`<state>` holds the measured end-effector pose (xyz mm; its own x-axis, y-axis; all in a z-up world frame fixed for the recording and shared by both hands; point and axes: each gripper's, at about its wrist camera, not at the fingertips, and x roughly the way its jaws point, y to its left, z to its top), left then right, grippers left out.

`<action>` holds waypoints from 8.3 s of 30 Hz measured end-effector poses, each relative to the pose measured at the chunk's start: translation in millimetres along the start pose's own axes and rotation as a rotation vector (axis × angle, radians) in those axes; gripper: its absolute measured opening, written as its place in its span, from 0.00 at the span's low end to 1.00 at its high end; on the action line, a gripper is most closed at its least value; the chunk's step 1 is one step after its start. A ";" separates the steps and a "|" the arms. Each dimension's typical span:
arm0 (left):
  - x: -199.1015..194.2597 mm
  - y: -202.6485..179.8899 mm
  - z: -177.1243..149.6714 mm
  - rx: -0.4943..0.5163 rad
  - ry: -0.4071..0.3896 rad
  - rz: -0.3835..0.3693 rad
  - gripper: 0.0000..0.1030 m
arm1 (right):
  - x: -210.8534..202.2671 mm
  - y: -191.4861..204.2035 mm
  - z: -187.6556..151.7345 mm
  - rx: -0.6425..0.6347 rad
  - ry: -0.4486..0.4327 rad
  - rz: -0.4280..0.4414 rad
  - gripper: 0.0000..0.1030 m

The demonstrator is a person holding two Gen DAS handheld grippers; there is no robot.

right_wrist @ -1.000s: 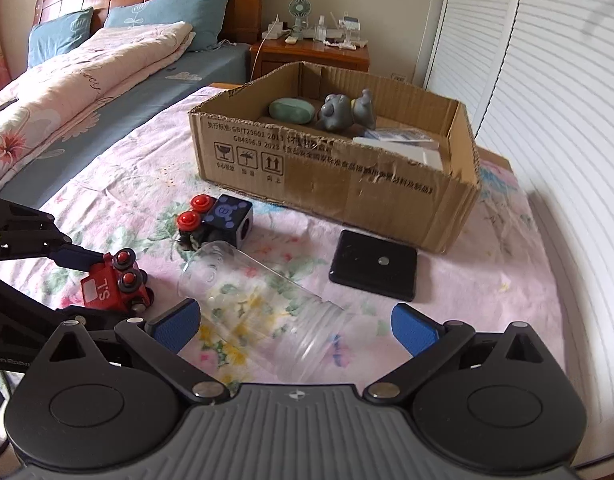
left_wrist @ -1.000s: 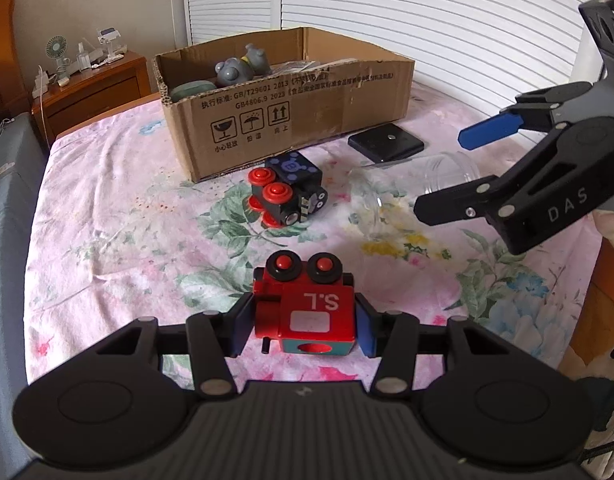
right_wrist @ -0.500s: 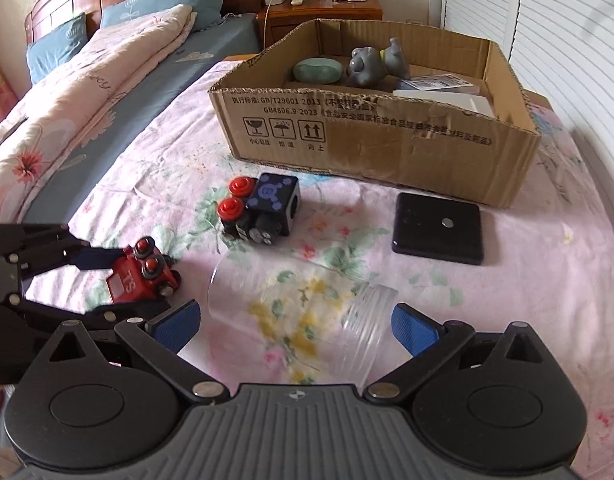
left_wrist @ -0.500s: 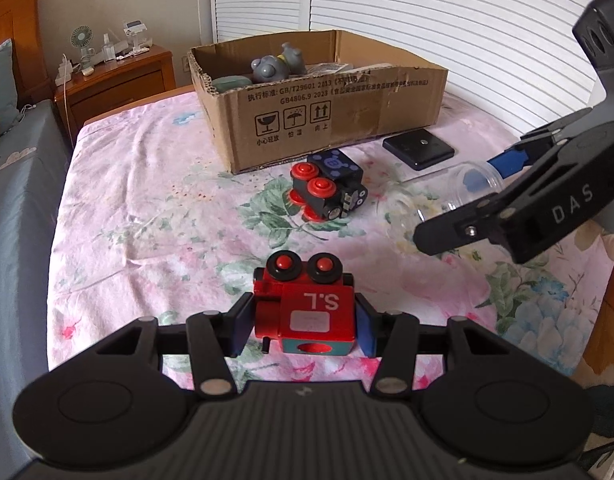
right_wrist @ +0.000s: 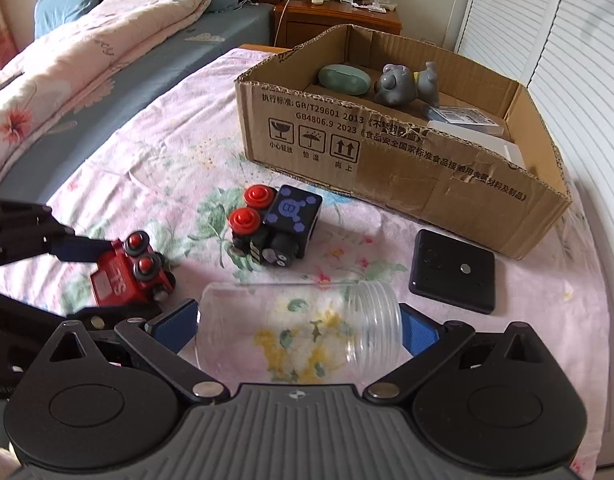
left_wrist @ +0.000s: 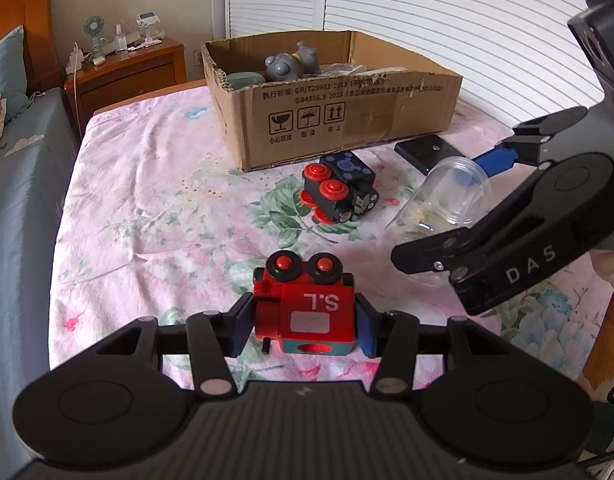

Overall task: Organize rigid objects
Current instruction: 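Grasp the clear plastic jar with the right tool while the left tool lifts the train, then carry the train and clear jar into the box and open both tools, then grasp the blue cube toy with the left tool while the right tool grasps the black pad, then lift the cube toy and black pad into the box and open both tools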

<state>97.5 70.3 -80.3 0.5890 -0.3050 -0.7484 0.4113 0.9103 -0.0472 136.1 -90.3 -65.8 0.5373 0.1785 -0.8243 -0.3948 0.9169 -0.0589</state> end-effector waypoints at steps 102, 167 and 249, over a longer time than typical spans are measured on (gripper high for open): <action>-20.6 -16.0 90.2 -0.151 -0.182 0.245 0.99 | -17.9 -136.0 117.1 0.019 -0.159 -0.109 1.00; 71.5 -12.7 69.3 -0.195 0.025 0.200 0.70 | 31.6 -105.5 -16.7 0.191 -0.088 -0.100 1.00; 15.6 -2.9 187.0 0.106 -0.054 0.081 0.47 | -51.0 -131.2 73.1 -0.025 -0.242 -0.037 0.73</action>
<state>235.7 10.5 31.9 0.6585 -0.2490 -0.7102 0.4307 0.8985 0.0844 214.9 -193.5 25.2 0.7131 0.2280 -0.6630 -0.3881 0.9159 -0.1026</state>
